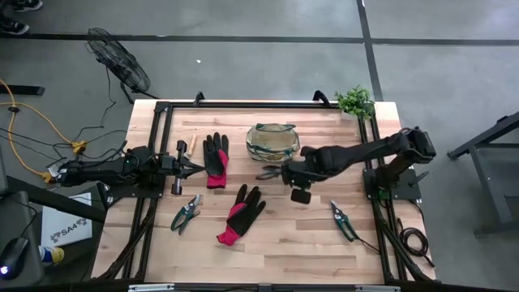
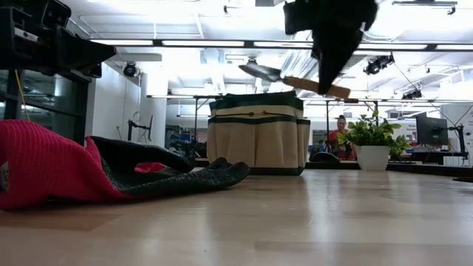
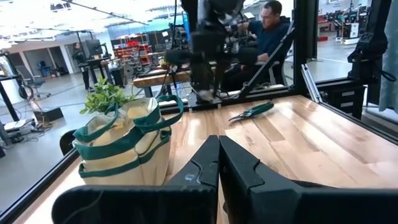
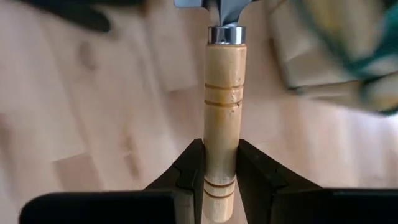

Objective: Pick & Place Garden tools in Gardening bag
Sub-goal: Put the brown trowel into the gardening bag

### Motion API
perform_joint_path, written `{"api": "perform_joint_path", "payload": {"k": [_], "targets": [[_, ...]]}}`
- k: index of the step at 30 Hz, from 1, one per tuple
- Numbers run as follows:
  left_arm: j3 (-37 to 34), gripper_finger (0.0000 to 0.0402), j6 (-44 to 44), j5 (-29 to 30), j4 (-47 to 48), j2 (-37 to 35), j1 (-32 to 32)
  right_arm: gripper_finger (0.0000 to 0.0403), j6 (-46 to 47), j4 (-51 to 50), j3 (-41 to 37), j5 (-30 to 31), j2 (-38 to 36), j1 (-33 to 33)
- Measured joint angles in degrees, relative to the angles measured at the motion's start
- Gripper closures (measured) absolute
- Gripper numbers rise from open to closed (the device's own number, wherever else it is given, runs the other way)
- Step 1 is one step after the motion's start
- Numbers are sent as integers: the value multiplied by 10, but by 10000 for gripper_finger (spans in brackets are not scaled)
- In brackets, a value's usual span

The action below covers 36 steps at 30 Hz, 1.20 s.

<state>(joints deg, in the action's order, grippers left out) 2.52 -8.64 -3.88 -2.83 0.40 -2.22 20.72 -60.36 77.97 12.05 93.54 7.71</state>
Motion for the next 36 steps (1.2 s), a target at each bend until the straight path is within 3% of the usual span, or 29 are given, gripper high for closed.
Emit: {"api": "perform_joint_path", "payload": {"k": [10, 26, 36], "targets": [[0, 400, 0, 0, 0, 0, 0, 342, -158, -6, 70, 189, 7, -78], [0, 400, 0, 0, 0, 0, 0, 342, -390, 69, 70, 226, 88, -156], [0, 400, 0, 0, 0, 0, 0, 312, -443, 88, 70, 255, 92, -166]]}}
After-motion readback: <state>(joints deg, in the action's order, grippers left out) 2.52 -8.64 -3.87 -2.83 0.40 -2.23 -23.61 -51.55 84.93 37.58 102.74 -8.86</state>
